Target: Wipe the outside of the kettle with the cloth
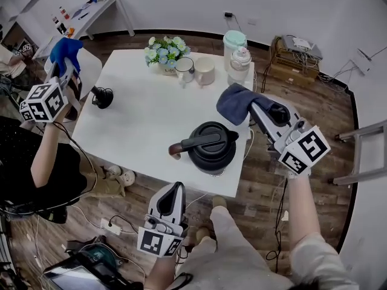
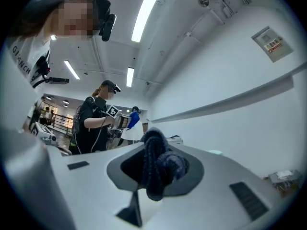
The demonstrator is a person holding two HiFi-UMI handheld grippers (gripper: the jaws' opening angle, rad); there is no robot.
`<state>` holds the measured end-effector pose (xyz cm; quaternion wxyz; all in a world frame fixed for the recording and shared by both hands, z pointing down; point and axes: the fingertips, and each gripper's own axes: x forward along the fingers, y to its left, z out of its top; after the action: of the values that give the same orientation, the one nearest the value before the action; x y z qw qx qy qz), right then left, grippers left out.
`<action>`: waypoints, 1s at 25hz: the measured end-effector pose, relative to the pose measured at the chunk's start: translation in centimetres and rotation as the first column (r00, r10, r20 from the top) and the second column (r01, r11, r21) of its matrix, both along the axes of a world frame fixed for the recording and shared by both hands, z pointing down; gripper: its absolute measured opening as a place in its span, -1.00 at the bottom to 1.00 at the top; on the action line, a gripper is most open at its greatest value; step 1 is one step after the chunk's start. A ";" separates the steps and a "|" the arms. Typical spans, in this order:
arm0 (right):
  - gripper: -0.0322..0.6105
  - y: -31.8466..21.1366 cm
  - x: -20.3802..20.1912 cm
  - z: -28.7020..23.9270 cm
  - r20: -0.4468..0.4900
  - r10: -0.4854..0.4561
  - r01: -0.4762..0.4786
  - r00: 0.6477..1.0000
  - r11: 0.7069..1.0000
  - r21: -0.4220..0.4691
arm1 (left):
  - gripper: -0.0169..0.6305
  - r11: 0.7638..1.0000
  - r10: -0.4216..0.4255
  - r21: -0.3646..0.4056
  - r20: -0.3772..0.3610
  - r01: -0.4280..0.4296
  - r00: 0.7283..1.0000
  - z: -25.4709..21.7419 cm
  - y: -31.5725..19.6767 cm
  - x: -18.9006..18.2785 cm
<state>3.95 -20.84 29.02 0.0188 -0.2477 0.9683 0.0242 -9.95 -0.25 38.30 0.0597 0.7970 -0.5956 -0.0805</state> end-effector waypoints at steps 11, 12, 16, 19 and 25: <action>-0.70 4.8 -13.7 3.9 -0.149 -0.756 0.724 0.637 0.653 -0.220 | -0.92 0.999 -0.030 0.024 -0.007 0.030 1.000 0.0 -1.2 0.1; -0.70 4.6 -13.5 4.0 -0.145 -0.764 0.728 0.628 0.643 -0.236 | -0.92 0.999 -0.036 0.020 -0.009 0.037 0.999 0.2 -1.2 0.0; -0.70 3.6 -10.9 4.7 -0.124 -0.747 0.697 0.653 0.657 -0.285 | -0.92 0.999 -0.052 0.008 -0.018 0.052 0.999 1.0 -1.2 -0.4; -0.70 3.3 -8.4 5.0 -0.111 -0.717 0.666 0.688 0.685 -0.295 | -0.92 0.999 -0.041 0.011 -0.010 0.041 0.999 1.0 -1.5 -0.1; -0.70 4.3 -4.3 4.8 -0.104 -0.661 0.613 0.743 0.734 -0.292 | -0.92 1.000 0.004 0.021 -0.005 -0.004 1.000 0.4 -1.7 1.2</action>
<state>-0.39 -16.57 33.79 -0.1017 0.1039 0.9865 -0.0758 -8.73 -1.93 38.72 0.0529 0.7987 -0.5928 -0.0888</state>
